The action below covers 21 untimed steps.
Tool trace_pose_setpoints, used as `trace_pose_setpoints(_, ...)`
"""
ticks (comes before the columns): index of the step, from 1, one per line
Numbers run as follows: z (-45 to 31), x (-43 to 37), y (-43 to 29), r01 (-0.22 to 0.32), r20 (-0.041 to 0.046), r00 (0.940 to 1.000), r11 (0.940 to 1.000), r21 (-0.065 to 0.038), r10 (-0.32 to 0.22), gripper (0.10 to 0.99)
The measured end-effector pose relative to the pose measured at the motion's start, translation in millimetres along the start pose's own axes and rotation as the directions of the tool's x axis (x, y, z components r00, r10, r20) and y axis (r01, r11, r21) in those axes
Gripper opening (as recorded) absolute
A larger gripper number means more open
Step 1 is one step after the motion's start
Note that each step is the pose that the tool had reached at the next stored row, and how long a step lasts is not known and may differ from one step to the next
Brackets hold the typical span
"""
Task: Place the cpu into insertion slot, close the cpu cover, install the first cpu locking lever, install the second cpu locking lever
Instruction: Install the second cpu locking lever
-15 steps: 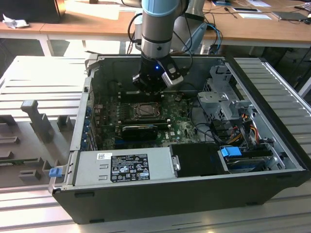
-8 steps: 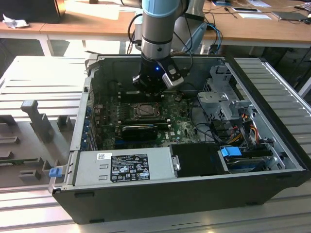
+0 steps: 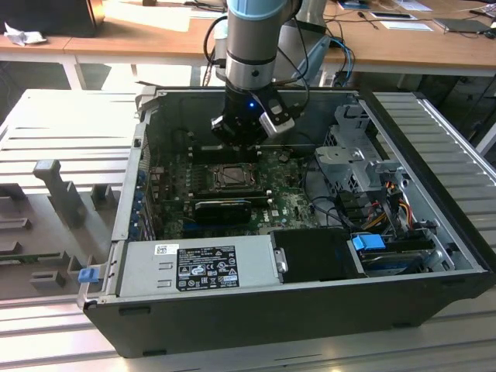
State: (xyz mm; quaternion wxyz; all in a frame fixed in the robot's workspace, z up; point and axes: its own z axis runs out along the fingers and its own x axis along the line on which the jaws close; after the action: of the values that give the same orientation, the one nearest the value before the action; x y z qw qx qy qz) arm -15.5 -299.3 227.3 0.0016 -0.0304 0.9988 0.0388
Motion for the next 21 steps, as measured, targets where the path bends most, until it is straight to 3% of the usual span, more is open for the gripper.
trace_pose_setpoints(6,-0.3,0.3,-5.6,0.000,-0.0001,1.0000,1.0000,0.000,0.000,0.106)
trace_pose_setpoints(13,-10.4,0.1,-6.1,0.000,-0.0001,1.0000,1.0000,0.001,0.000,0.106)
trace_pose_setpoints(21,-11.0,1.0,-20.4,0.000,-0.0003,1.0000,1.0000,0.005,0.000,0.106)
